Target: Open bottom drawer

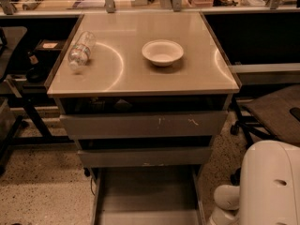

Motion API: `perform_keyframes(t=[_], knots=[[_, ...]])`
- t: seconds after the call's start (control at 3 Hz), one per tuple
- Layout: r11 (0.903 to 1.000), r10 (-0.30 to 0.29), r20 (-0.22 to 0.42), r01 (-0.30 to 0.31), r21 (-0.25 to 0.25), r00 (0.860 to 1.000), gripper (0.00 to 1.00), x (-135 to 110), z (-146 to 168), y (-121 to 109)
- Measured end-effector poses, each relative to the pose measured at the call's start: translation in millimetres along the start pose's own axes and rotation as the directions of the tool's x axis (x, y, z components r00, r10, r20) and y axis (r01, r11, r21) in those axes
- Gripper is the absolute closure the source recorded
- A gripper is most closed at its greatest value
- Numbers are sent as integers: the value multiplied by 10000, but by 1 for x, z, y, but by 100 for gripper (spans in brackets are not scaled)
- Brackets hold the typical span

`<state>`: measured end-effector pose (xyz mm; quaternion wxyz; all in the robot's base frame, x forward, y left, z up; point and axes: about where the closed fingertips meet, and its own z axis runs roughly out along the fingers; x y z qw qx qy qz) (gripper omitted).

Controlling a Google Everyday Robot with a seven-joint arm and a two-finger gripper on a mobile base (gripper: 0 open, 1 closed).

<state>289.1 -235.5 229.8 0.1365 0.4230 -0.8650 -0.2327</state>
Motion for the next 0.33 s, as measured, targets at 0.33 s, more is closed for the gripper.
perform_keyframes(t=[0.33], knots=[[9989,456,124,-457,143,9989,0,26,-4,10]])
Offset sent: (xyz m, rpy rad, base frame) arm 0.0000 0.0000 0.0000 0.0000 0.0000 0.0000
